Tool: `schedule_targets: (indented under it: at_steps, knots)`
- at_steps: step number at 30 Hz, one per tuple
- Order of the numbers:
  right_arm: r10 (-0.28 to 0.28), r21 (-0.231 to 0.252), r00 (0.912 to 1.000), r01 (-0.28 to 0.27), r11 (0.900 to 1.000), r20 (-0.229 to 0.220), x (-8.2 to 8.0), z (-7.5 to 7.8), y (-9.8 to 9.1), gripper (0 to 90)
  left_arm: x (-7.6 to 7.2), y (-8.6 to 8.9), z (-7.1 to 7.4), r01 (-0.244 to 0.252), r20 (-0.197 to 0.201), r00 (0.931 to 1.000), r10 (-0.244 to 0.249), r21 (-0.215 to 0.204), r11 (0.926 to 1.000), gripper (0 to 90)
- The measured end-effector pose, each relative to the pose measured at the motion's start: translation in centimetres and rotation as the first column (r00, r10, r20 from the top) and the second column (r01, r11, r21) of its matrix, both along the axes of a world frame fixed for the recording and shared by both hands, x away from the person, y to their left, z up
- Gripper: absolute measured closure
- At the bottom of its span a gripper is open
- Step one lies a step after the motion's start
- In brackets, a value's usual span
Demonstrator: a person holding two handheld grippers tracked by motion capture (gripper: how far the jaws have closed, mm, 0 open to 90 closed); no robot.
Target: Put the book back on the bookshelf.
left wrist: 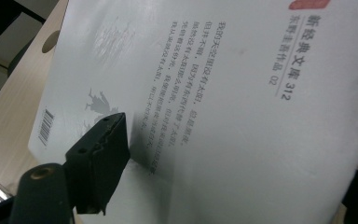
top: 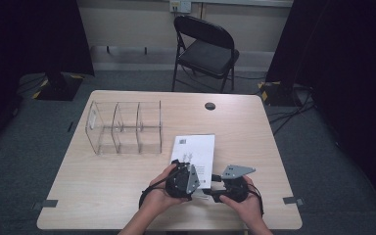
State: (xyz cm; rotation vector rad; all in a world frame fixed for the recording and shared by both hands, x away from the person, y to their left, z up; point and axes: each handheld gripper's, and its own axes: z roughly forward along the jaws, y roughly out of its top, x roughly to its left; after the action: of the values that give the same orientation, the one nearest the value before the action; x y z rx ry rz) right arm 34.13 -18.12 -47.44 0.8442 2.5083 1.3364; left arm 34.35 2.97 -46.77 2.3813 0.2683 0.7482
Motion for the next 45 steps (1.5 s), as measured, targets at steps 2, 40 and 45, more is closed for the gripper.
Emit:
schedule_targets:
  at_steps: [2,40,45]
  knots:
    - [-0.003,-0.002,0.9999,0.003,1.0,-0.01,-0.1,-0.2,-0.5,37.8,0.1,0.1,0.3,0.014,-0.005,0.9999,-0.014,0.024,0.9996,22.4]
    - [0.042,-0.055,0.9991,-0.042,0.9976,-0.007,-0.2,-1.3,-2.7,30.9,0.1,0.6,2.4,-0.001,-0.037,0.9993,0.002,0.033,0.9994,36.6]
    - [0.046,-0.054,0.9989,-0.045,0.9975,0.004,-0.3,-1.2,-2.6,30.9,0.2,0.5,3.2,-0.022,-0.05,0.9985,0.024,0.041,0.9989,40.8]
